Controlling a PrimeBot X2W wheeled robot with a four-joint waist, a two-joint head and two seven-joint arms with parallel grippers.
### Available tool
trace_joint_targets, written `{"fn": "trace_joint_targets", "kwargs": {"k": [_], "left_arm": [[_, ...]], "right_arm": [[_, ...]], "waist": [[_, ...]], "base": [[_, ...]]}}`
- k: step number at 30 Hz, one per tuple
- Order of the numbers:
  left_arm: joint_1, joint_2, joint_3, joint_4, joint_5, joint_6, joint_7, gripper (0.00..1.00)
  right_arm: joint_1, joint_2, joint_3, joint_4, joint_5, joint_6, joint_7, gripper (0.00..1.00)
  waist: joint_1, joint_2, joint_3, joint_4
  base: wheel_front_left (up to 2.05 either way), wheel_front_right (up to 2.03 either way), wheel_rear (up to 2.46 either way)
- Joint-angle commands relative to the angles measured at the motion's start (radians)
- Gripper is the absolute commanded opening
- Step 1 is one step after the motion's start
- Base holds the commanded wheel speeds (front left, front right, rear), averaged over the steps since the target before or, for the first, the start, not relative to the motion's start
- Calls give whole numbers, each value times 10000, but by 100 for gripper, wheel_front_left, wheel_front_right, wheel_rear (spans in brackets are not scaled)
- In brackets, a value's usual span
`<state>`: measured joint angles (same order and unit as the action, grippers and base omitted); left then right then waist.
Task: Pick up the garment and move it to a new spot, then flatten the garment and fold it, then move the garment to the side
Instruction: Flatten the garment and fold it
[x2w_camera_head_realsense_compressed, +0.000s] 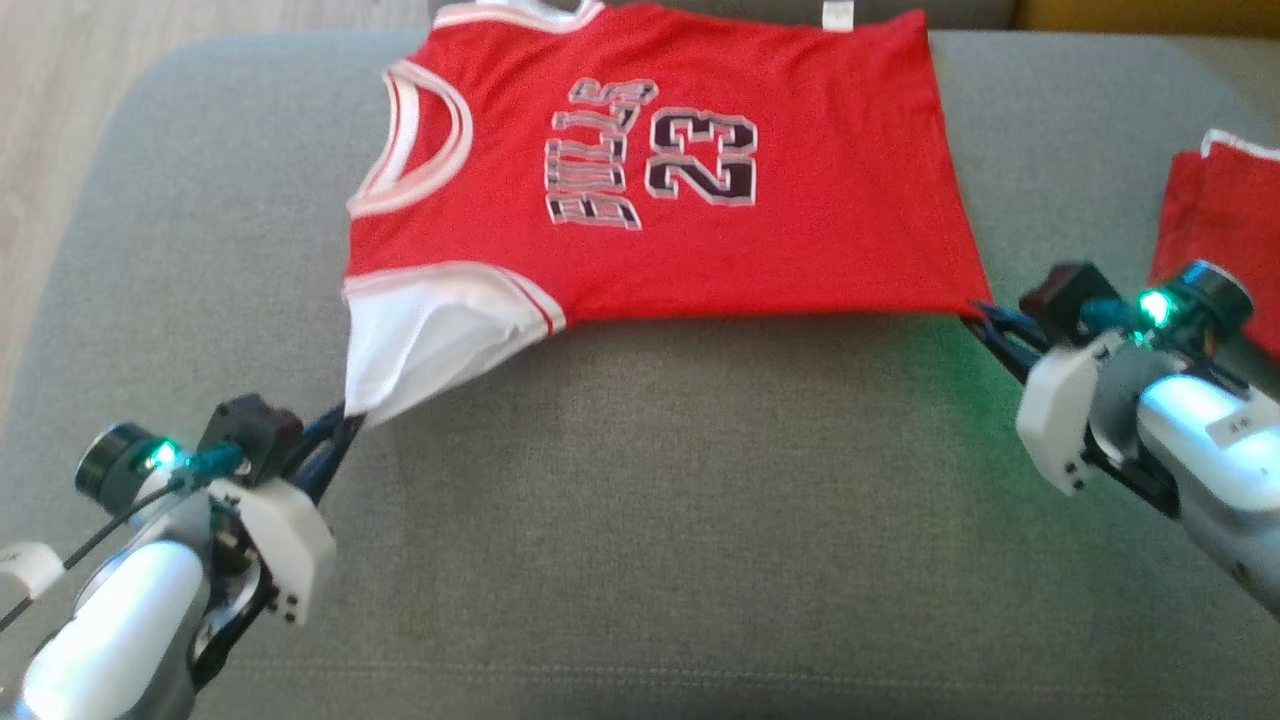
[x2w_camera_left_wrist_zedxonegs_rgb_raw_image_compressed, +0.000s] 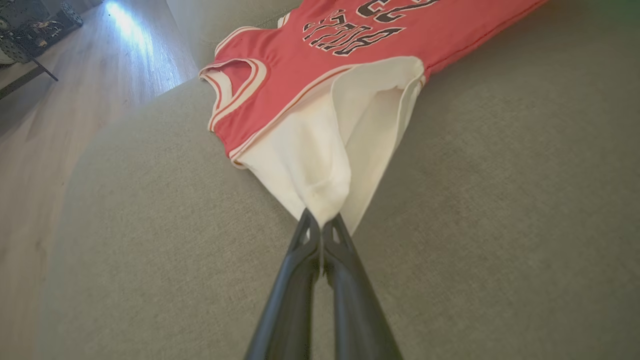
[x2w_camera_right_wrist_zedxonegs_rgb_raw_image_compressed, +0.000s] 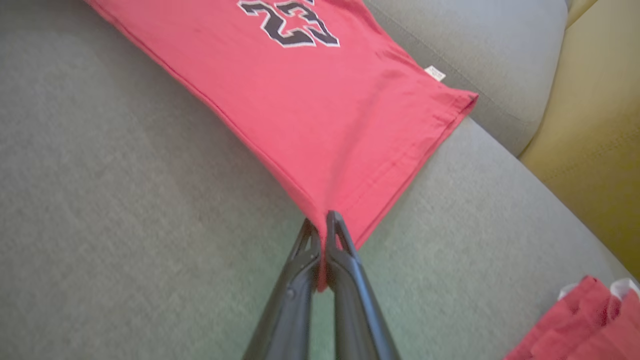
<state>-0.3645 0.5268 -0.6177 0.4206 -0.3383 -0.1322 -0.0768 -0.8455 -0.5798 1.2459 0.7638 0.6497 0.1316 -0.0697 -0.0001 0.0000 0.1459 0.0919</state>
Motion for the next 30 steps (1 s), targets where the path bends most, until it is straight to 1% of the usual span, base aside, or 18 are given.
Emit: {"fn": "trace_joint_targets", "kwargs": {"k": [1,3,5,7,13,14,15,18,19,23,25,27,30], "left_arm": [[-236,655,274,-407,-254,17,87,0],[-105,942,-54,-724,-635,17,284,0],[58,1297,-693,-1194,-1157,17,580,0],[130,1677,-1175,-1672,-1631,17,843,0],[497,2651,-1990,-2795,-2952,16,1435,0],[497,2651,-1990,-2795,-2952,16,1435,0],[692,2935,-2165,-3113,-3391,16,1613,0],[927,3265,-2336,-3608,-3877,16,1769,0],[927,3265,-2336,-3608,-3877,16,1769,0],[1397,3631,-2477,-4039,-4359,16,2025,0],[1664,3793,-2579,-4302,-4589,16,2206,0],[1874,3929,-2653,-4562,-4792,19,2363,0],[1868,4137,-2612,-4818,-4624,222,2408,0]], "right_arm": [[291,-430,68,-200,63,-9,82,0],[450,-696,200,-415,99,-9,277,0],[637,-937,265,-626,289,-9,534,0],[905,-1159,301,-974,764,-9,923,0],[1685,-1934,338,-2661,1765,-9,2015,0],[1685,-1934,338,-2661,1765,-9,2015,0],[2021,-2212,340,-3181,1999,-9,2549,0],[2526,-2713,341,-3972,2199,-9,3272,0],[2526,-2713,341,-3972,2199,-9,3272,0],[3093,-3341,342,-4617,2492,-9,4335,0],[3274,-3592,342,-4983,2682,-9,4681,0],[3386,-3816,342,-5300,2838,-9,4916,0],[3135,-3978,317,-5378,2972,-9,4616,0]], "waist": [[1,0,-185,48],[1,0,-318,77],[1,0,-459,98],[1,0,-583,136],[1,0,-987,146],[1,0,-987,146],[1,0,-1154,135],[1,0,-1330,150],[1,0,-1330,150],[1,0,-1600,88],[1,0,-1653,50],[1,0,-1678,15],[1,0,-1615,-59]], "base": [[0,0,0],[0,0,0],[0,0,0],[0,0,0],[0,0,0],[0,0,0],[0,0,0],[0,0,0],[0,0,0],[0,0,0],[0,0,0],[0,0,0],[0,0,0]]}}
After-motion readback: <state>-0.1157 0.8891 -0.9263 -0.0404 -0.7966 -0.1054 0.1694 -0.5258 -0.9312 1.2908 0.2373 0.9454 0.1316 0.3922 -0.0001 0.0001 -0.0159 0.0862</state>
